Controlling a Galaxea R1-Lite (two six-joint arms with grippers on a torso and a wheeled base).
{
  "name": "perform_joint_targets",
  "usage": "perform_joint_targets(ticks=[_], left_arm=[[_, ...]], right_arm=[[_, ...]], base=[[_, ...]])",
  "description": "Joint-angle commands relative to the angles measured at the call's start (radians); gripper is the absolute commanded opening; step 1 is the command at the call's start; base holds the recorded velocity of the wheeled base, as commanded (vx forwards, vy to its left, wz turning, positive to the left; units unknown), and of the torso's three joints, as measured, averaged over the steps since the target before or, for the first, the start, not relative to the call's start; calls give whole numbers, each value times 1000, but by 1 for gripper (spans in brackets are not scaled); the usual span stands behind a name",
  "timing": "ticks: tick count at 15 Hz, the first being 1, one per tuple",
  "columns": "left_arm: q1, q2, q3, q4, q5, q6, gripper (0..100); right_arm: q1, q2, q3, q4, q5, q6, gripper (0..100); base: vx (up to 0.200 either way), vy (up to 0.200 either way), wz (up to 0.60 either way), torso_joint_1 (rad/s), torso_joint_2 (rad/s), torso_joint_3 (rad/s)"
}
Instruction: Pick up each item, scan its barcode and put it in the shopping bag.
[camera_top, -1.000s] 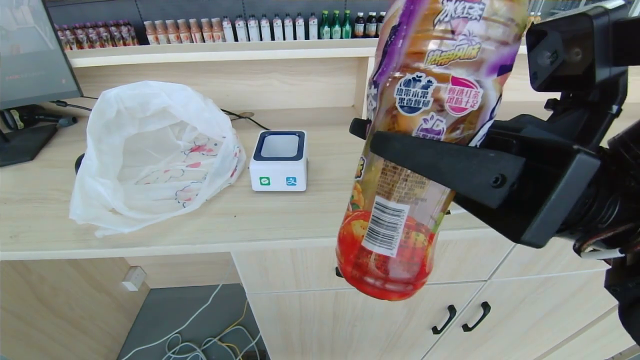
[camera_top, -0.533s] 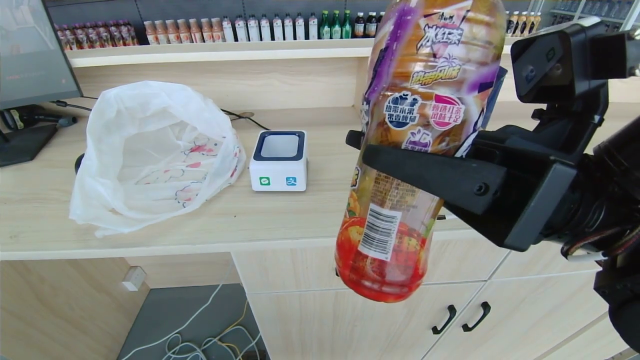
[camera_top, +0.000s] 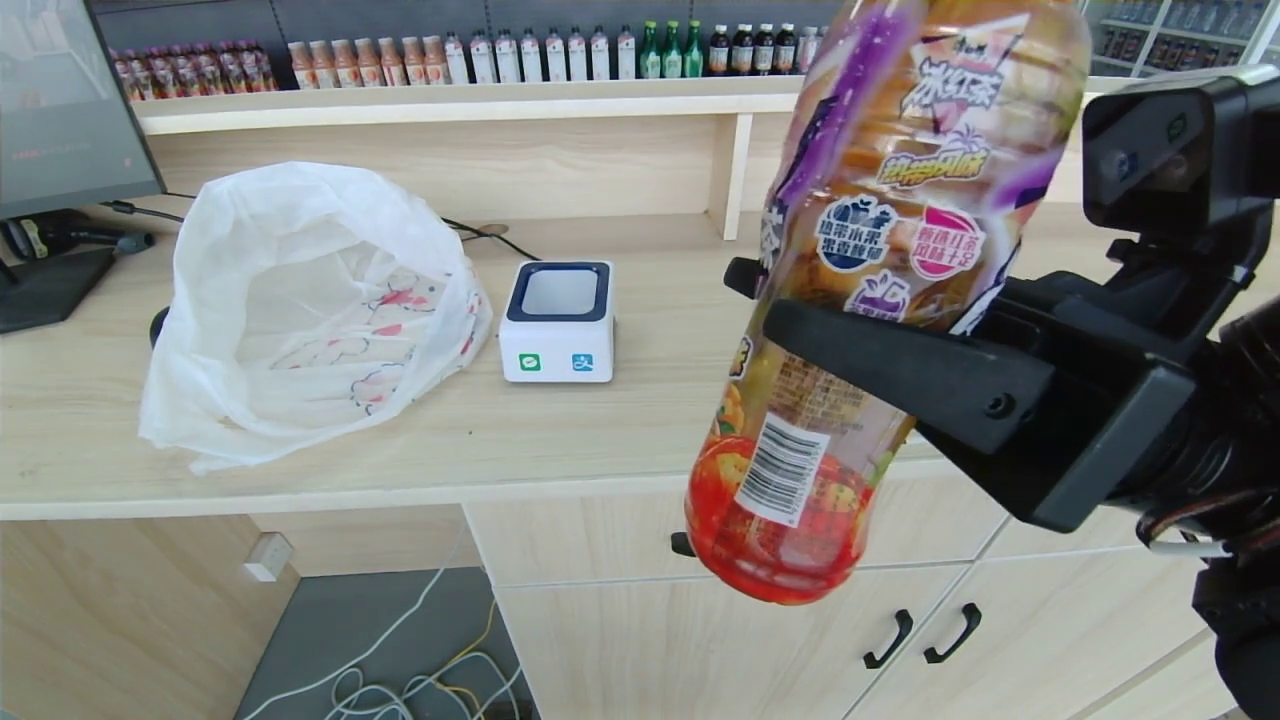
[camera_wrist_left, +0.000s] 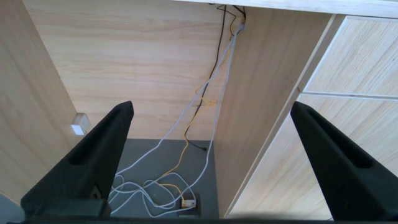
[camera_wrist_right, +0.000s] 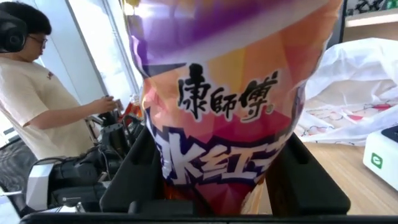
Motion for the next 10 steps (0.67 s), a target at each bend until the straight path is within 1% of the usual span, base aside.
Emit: perform_joint_targets(ticks=[1,2,3,6,7,8,10], left_arm=[[0,0,0,0,0,-1,100],[0,0,0,0,0,-1,100],[0,0,0,0,0,-1,100],[0,0,0,0,0,-1,100],[0,0,0,0,0,-1,100],[0,0,0,0,0,-1,100],[0,0,0,0,0,-1,100]], right_arm=[[-9,3,77,-54,-32,-12,0],[-12,3,97,-89,-83,-20,0],[-15,1,96,-92,-104,-40,0],[-6,0,123,-92,-152,-146,0],[-4,0,131,-89,-176,-203,0],[-4,1,135,-88,-219,-238,0],[-4,-5,161,-86,-357,-296,0]], base=[[0,0,0,0,0,0],[0,0,0,0,0,0],[0,0,0,0,0,0],[0,0,0,0,0,0],[0,0,0,0,0,0],[0,0,0,0,0,0],[0,0,0,0,0,0]])
